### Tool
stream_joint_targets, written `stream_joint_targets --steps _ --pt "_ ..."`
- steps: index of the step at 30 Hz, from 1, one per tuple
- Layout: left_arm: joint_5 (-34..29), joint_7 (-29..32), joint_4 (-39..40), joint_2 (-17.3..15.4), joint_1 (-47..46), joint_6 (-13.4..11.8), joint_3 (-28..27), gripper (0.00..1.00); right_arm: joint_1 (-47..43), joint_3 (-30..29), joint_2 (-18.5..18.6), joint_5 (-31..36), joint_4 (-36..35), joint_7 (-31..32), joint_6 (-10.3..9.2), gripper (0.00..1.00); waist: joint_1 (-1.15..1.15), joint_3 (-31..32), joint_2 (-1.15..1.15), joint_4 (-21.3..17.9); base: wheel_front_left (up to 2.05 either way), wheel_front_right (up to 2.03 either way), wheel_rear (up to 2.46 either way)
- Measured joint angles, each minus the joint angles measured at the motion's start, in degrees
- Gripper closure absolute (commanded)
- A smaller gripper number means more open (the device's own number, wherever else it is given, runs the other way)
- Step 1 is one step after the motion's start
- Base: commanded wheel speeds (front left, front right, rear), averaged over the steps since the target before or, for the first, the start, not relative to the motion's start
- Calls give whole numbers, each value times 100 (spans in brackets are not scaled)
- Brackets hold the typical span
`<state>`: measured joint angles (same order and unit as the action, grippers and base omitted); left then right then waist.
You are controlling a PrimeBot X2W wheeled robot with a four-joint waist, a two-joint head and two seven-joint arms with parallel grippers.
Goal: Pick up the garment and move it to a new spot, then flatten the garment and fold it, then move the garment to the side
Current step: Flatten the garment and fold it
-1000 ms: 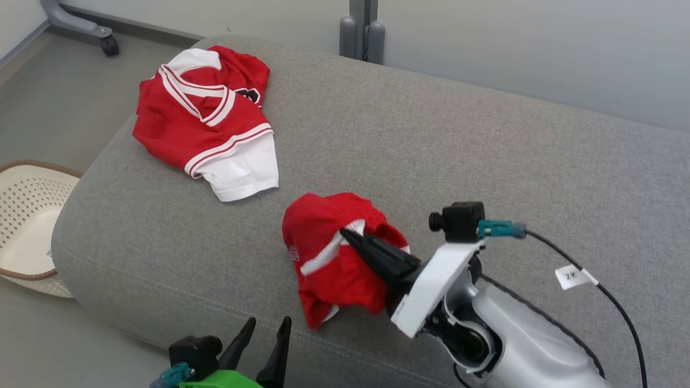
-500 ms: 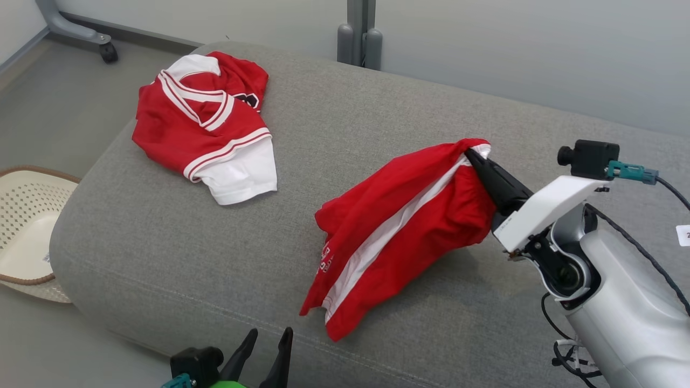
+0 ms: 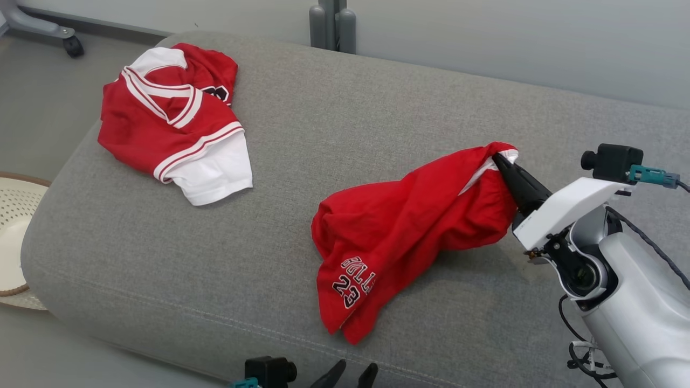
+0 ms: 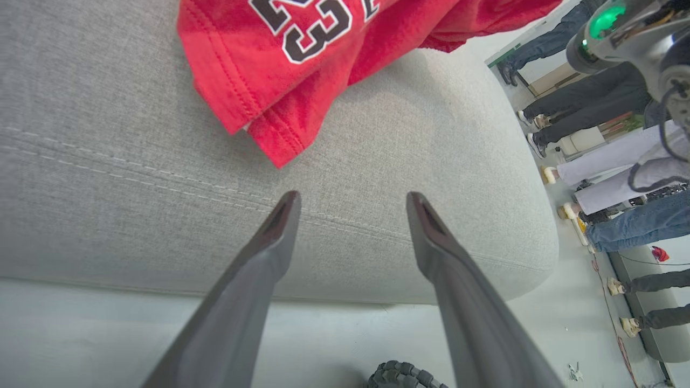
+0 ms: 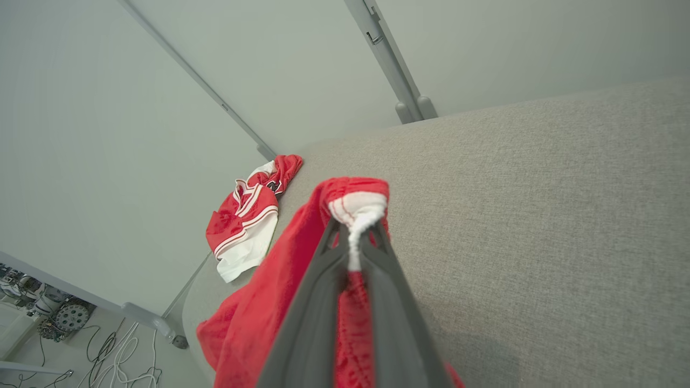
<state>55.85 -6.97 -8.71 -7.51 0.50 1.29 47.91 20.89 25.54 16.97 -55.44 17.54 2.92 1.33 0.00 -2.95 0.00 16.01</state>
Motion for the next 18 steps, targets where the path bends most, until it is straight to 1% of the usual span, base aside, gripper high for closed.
stream_joint_targets --steps 2,5,9,16,18 --pt "-1 57 -111 -26 -65 43 51 0 3 31 -32 0 -12 23 0 100 0 -46 0 -44 0 0 0" --pt "-8 92 -240 30 -174 115 48 0 9 51 -54 0 -37 25 2 100 0 -110 0 -105 0 0 0" --pt "37 85 -357 156 -421 180 -115 0 10 35 -16 0 -44 24 7 100 0 -174 0 -144 0 0 0" --pt "146 90 -769 179 -465 233 -226 0 13 38 -3 1 -55 38 7 100 0 -215 0 -160 0 0 0" --pt "196 98 -832 189 -474 287 -234 0 35 45 -2 1 -81 49 7 100 0 -240 0 -172 0 0 0"
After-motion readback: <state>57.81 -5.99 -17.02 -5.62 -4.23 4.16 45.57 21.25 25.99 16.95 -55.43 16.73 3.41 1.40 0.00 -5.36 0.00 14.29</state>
